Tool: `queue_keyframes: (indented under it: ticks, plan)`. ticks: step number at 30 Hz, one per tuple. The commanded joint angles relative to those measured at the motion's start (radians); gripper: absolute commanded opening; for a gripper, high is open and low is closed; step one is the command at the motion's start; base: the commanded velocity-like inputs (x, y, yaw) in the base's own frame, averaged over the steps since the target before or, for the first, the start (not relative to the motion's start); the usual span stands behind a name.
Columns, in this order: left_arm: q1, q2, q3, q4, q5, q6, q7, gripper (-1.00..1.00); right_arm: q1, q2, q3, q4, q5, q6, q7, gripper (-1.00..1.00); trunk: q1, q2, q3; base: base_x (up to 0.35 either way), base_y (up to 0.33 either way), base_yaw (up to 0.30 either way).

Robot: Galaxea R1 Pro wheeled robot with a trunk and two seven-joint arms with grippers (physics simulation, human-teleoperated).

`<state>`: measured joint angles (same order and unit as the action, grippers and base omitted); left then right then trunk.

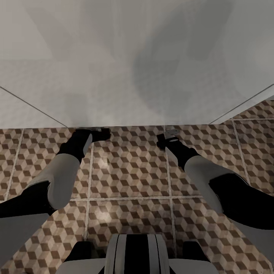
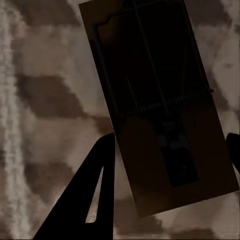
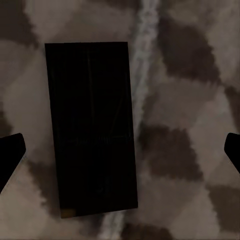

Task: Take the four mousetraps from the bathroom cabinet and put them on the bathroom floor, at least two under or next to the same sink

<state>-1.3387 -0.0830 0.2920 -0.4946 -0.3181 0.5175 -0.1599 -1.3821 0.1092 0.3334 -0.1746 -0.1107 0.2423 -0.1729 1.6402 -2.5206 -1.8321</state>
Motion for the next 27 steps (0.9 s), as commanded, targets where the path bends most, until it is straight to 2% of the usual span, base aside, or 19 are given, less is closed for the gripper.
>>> queue_keyframes:
  ticks: [1, 8, 27]
  plan:
    - [0.000, -0.001, 0.008, 0.008, -0.012, 0.004, -0.009, -1.00, 0.000, 0.000, 0.009, -0.002, -0.011, 0.005, -0.005, 1.00, 0.000, 0.000, 0.000, 0.000, 0.000, 0.000]
    - [0.000, 0.001, 0.007, 0.073, -0.014, 0.000, -0.005, -1.00, 0.000, 0.000, 0.009, -0.002, -0.011, 0.002, -0.005, 1.00, 0.000, 0.000, 0.000, 0.000, 0.000, 0.000]
    - [0.000, 0.006, 0.008, 0.106, -0.016, -0.003, -0.004, -1.00, 0.000, 0.000, 0.009, -0.005, -0.011, 0.002, -0.005, 1.00, 0.000, 0.000, 0.000, 0.000, 0.000, 0.000]
